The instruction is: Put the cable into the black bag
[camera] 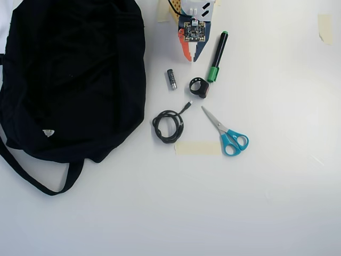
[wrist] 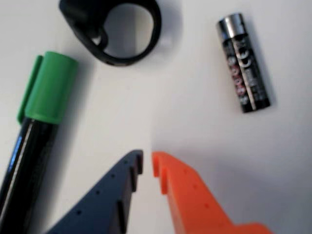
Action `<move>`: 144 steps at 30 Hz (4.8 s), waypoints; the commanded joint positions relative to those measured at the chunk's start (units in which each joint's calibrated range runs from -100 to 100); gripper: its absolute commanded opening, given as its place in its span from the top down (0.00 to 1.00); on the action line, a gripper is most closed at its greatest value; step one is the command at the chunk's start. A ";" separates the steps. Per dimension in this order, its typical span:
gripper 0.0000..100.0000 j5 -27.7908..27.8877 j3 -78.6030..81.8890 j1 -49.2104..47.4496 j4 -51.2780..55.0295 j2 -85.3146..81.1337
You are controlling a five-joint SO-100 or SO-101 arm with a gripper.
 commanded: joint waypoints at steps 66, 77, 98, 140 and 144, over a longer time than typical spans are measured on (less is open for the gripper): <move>0.98 -0.17 1.48 -0.39 2.75 -0.91; 0.98 -0.17 1.48 -0.31 2.75 -0.91; 0.98 -0.28 -8.31 -3.68 -60.99 25.48; 0.98 0.35 -86.75 3.28 -55.82 86.72; 0.98 0.35 -86.57 3.05 -55.56 86.72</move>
